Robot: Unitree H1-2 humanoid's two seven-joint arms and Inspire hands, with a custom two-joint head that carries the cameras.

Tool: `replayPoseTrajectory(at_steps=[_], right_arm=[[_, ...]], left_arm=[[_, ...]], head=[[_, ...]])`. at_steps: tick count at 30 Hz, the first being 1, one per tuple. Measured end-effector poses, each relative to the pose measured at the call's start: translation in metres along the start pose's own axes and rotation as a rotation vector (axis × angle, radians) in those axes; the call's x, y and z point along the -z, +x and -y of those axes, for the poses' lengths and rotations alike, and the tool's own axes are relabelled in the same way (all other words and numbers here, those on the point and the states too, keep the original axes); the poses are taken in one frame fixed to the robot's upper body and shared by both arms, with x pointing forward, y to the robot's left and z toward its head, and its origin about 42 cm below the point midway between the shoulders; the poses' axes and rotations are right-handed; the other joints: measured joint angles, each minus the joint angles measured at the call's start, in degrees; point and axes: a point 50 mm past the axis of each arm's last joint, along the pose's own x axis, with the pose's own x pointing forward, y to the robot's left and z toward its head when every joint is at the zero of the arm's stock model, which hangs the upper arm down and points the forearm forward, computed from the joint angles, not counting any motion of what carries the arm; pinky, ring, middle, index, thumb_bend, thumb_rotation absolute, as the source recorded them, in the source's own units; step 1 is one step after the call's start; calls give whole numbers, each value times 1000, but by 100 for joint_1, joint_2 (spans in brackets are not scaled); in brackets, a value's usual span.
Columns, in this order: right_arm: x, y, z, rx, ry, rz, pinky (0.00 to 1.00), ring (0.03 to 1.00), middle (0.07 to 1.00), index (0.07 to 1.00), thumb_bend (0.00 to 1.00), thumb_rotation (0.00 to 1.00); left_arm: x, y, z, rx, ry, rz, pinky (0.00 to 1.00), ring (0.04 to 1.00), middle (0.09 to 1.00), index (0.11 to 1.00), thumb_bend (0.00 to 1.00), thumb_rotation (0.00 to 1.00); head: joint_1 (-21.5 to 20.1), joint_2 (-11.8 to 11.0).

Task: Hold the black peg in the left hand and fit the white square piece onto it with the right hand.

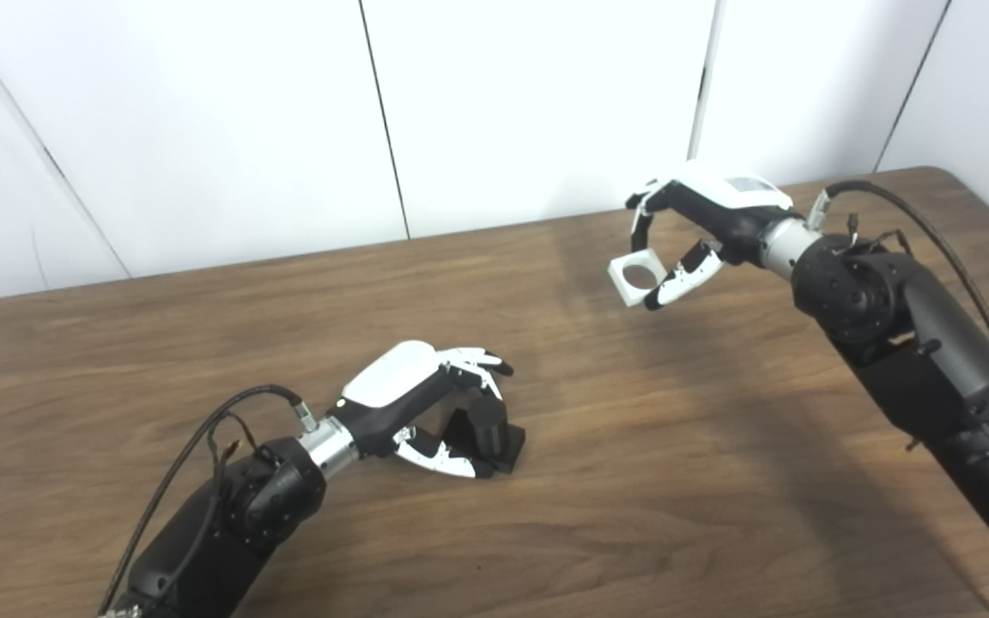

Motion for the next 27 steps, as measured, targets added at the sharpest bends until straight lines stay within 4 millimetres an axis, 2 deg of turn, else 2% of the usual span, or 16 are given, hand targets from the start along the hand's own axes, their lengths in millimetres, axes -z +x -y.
replayPoseTrajectory(at_steps=[8,16,27], right_arm=[[-35,-5,4,-46,-14,91,902,922,834,479,525,140],[-68,-9,9,-54,-28,184,838,926,837,479,524,140],[-101,-9,-5,-103,-48,268,839,919,848,479,523,141]], left_arm=[[0,0,-1,0,1,1,822,885,842,491,520,78],[0,1,-1,1,2,2,832,885,842,491,520,77],[-1,1,0,2,1,2,849,885,843,492,520,77]], head=[[44,9],[79,9],[141,53]])
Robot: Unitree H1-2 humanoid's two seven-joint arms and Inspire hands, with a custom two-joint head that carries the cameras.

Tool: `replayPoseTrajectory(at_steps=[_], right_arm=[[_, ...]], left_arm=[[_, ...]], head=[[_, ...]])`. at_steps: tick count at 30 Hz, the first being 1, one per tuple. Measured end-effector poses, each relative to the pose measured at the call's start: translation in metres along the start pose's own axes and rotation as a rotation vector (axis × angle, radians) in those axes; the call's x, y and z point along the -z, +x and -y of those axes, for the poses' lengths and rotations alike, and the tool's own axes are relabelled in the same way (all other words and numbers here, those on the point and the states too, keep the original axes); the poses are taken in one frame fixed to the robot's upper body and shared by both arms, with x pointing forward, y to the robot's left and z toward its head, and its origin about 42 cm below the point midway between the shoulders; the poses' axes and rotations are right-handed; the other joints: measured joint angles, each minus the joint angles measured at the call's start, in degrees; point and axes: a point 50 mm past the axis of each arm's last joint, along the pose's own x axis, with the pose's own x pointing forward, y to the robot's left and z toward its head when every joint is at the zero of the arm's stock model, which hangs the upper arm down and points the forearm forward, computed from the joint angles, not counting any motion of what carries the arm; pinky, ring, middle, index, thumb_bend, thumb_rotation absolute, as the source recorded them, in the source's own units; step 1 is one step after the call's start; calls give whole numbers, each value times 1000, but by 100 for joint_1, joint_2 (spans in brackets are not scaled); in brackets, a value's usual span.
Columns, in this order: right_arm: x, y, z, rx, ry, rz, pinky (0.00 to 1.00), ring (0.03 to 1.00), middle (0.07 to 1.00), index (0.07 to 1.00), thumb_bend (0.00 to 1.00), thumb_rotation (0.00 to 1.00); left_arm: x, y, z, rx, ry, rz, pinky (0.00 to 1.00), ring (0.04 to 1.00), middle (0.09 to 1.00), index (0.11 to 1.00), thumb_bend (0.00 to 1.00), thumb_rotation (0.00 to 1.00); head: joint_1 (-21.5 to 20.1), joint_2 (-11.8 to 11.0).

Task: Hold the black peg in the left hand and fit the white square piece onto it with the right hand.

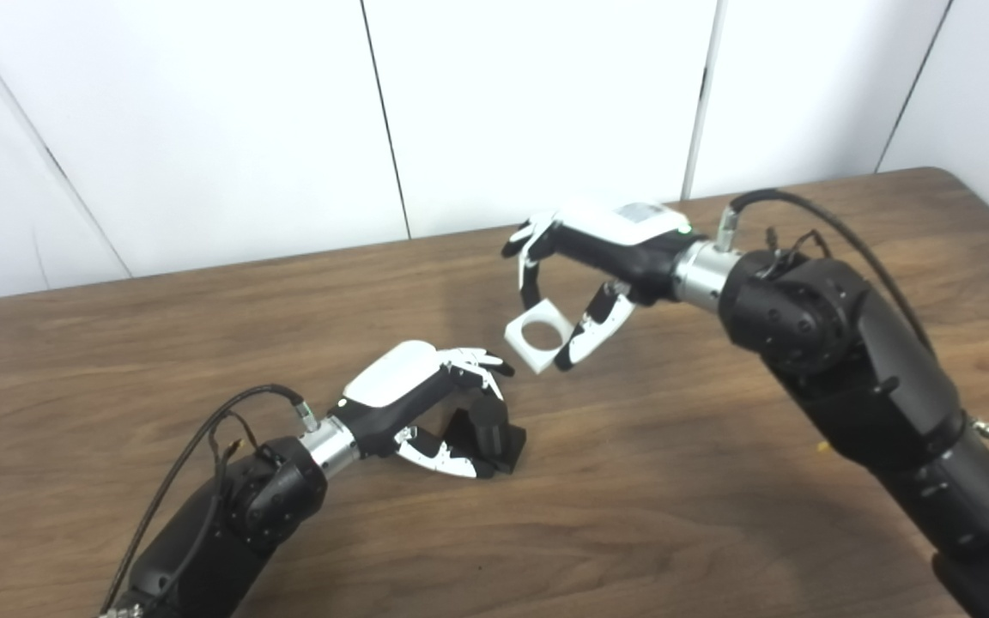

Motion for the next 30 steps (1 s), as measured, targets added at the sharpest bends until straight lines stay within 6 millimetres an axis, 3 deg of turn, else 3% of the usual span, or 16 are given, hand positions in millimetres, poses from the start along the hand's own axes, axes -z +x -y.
replayPoseTrajectory(at_steps=[10,19,30], right_arm=[[-11,5,-4,4,27,35,874,932,854,479,523,142],[-25,13,-18,-25,57,72,873,929,856,479,523,141],[-27,18,-29,-56,72,68,870,926,853,479,522,141]], left_arm=[[0,0,1,-1,-2,-1,850,882,841,492,520,76],[-1,0,0,-3,-1,-3,852,886,847,492,520,76],[-2,1,0,-2,5,-1,830,874,838,492,520,78]], head=[[132,26],[193,44],[273,70]])
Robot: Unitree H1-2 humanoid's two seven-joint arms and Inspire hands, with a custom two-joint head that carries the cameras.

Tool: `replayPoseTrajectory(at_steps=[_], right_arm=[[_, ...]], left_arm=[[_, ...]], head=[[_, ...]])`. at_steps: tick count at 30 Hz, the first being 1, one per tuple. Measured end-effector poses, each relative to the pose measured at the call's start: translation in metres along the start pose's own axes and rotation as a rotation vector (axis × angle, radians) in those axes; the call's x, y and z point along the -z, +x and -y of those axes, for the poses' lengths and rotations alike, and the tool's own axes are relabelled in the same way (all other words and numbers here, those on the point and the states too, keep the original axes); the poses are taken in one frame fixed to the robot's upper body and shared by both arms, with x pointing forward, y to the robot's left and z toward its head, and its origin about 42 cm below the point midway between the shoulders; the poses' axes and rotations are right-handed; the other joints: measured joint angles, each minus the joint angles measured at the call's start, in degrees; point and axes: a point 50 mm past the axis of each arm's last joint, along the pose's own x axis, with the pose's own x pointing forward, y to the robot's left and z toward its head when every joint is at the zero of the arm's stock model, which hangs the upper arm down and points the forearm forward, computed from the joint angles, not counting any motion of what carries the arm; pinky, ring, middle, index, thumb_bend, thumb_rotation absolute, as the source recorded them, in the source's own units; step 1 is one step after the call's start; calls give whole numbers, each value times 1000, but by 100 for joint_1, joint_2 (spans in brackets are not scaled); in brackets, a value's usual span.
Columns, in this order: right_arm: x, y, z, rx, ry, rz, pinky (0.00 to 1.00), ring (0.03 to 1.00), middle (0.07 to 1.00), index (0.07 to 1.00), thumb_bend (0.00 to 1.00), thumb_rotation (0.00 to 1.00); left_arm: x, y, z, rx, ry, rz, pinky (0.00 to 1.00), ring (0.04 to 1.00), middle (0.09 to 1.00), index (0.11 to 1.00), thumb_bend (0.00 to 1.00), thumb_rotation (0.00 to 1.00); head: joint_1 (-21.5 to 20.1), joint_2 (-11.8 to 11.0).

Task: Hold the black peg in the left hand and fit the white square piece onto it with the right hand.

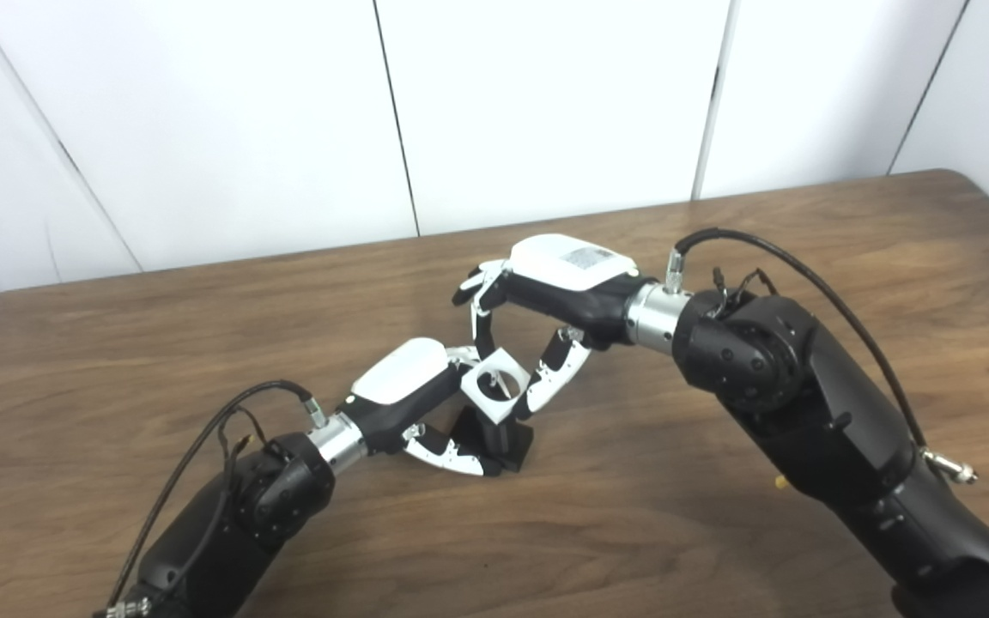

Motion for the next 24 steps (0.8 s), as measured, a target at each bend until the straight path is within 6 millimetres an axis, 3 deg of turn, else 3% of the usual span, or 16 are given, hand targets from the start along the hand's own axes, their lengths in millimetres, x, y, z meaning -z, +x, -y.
replayPoseTrajectory(at_steps=[24], right_arm=[[15,9,-22,-45,45,-37,886,923,843,479,523,140]], left_arm=[[-1,0,0,-1,-1,-6,843,878,845,492,519,80]], head=[[114,26]])
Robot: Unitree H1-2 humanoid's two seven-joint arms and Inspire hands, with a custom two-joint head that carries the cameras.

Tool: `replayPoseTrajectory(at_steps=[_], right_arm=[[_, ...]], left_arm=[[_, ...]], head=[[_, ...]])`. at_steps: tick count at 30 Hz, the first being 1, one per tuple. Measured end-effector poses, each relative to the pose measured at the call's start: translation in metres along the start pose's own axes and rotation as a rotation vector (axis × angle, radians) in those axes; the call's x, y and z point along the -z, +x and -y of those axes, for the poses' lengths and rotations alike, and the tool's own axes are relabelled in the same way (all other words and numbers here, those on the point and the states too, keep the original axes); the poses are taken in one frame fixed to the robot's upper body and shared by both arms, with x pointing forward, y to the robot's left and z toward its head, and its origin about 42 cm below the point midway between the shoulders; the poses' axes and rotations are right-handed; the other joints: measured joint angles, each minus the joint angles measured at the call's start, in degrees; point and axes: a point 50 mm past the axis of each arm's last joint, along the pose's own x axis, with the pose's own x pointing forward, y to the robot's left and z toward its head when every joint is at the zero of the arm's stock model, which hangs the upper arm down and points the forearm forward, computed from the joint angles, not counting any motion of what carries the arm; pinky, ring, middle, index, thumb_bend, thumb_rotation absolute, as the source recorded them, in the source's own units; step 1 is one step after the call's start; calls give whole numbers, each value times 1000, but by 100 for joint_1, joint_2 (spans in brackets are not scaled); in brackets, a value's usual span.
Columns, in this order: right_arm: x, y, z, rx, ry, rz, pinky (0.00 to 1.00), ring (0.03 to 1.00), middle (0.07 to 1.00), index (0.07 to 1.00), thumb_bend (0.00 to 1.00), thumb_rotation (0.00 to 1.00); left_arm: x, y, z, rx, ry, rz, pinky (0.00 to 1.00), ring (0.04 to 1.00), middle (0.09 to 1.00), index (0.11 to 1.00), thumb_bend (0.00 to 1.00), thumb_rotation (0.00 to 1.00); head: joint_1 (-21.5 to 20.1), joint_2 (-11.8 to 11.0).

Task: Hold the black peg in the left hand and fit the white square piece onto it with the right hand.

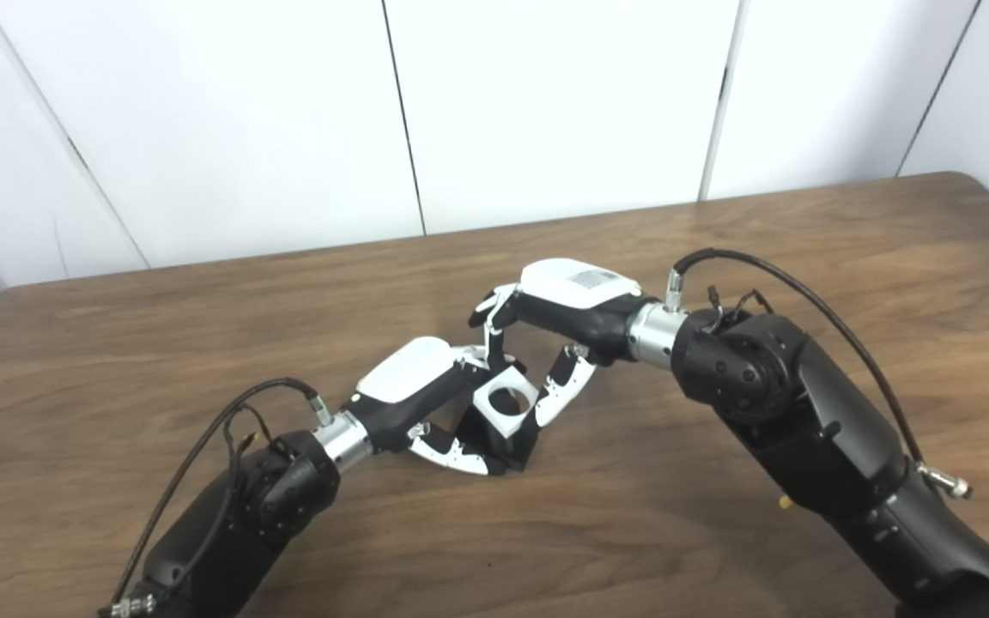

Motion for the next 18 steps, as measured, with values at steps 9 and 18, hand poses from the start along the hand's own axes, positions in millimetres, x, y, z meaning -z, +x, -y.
replayPoseTrajectory(at_steps=[9,18], right_arm=[[6,7,-9,-1,29,-9,883,924,838,479,523,140],[8,9,-12,-2,32,1,879,918,838,479,522,139]], left_arm=[[-1,0,0,-1,-1,-8,838,869,841,492,520,80],[-1,0,0,-2,-2,-11,843,864,838,491,519,80]], head=[[18,9],[62,35]])
